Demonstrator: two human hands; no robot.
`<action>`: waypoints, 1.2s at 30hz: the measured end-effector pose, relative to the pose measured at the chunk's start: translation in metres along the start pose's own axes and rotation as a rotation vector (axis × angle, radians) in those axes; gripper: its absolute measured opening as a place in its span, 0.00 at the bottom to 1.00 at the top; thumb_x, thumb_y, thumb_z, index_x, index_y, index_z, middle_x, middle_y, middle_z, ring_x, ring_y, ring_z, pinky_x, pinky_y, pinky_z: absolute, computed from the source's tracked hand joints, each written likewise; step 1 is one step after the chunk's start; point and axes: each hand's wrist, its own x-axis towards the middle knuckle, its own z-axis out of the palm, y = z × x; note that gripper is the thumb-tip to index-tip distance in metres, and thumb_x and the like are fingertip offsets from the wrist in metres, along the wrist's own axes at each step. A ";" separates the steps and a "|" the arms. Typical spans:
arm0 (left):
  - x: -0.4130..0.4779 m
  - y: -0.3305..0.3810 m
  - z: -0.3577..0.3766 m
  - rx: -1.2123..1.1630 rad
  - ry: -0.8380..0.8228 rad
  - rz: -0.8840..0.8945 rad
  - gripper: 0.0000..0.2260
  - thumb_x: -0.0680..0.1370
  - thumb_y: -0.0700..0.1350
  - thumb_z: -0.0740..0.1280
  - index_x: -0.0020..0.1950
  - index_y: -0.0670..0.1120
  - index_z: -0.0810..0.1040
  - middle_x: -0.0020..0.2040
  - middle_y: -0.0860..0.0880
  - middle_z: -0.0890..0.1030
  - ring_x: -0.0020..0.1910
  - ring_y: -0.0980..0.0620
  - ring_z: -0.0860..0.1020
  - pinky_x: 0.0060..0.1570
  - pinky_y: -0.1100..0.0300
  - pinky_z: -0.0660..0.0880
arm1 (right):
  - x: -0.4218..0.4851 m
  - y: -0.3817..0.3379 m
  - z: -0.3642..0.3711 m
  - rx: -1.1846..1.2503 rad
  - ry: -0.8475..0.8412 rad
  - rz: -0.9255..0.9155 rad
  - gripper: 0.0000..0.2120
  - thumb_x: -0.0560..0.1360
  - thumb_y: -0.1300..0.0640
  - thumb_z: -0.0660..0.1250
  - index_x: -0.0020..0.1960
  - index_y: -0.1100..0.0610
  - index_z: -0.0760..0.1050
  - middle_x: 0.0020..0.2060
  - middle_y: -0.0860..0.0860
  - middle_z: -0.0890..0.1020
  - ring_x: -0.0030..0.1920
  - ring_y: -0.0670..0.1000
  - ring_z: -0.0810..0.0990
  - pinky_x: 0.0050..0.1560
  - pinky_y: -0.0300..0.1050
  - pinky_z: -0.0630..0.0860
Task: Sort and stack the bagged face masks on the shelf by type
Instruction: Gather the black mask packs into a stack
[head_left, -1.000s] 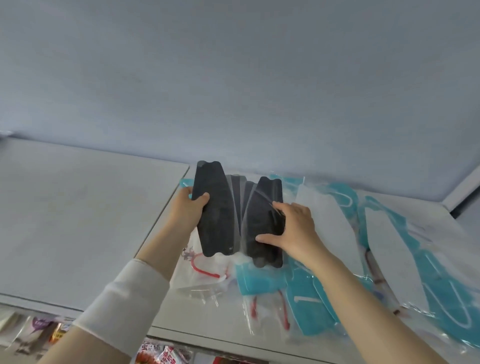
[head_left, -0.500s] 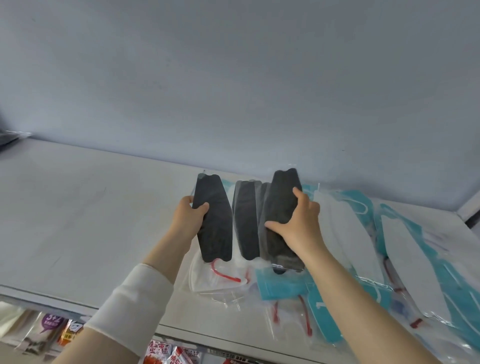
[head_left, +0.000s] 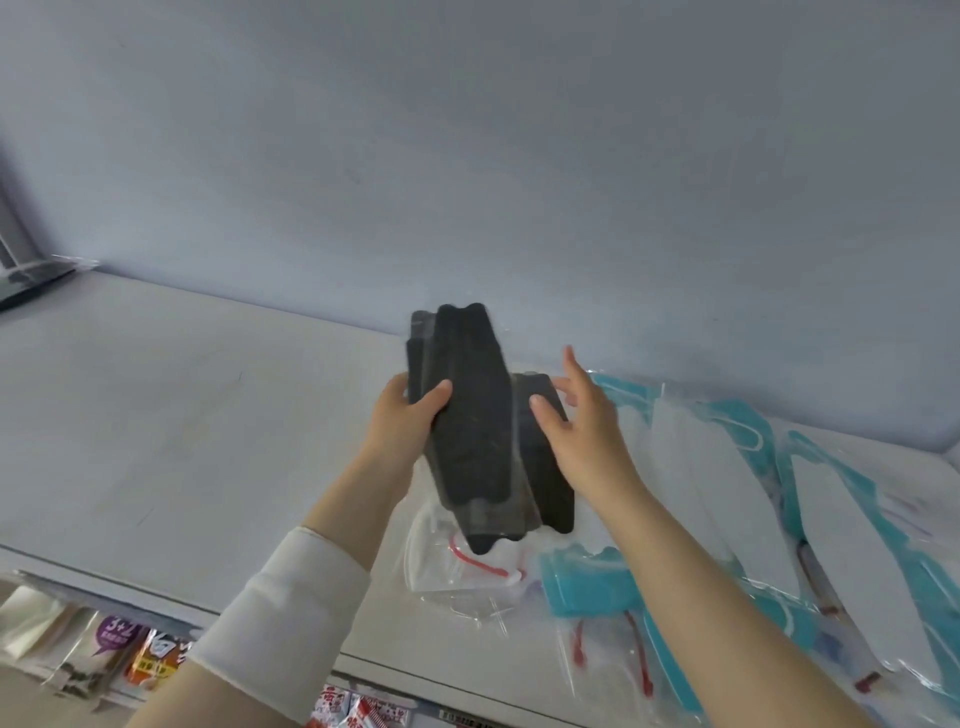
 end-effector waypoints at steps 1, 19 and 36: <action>0.003 -0.002 -0.010 -0.009 0.044 -0.019 0.14 0.78 0.43 0.66 0.60 0.39 0.72 0.57 0.40 0.79 0.54 0.42 0.79 0.57 0.47 0.76 | 0.005 0.008 0.000 -0.230 0.024 0.073 0.33 0.77 0.43 0.59 0.76 0.53 0.51 0.71 0.55 0.64 0.70 0.55 0.62 0.70 0.51 0.61; -0.010 0.007 0.005 -0.002 -0.068 0.001 0.14 0.78 0.46 0.65 0.63 0.43 0.72 0.58 0.44 0.80 0.54 0.45 0.79 0.58 0.48 0.76 | -0.001 0.017 -0.053 0.805 -0.066 0.331 0.19 0.64 0.57 0.72 0.54 0.59 0.77 0.49 0.56 0.83 0.48 0.55 0.82 0.49 0.50 0.78; -0.066 0.085 0.096 0.179 -0.349 0.603 0.16 0.74 0.50 0.70 0.58 0.49 0.71 0.49 0.56 0.79 0.48 0.61 0.79 0.46 0.69 0.77 | -0.036 -0.017 -0.096 0.490 0.174 -0.004 0.23 0.72 0.50 0.69 0.64 0.48 0.66 0.57 0.44 0.76 0.56 0.44 0.75 0.59 0.40 0.73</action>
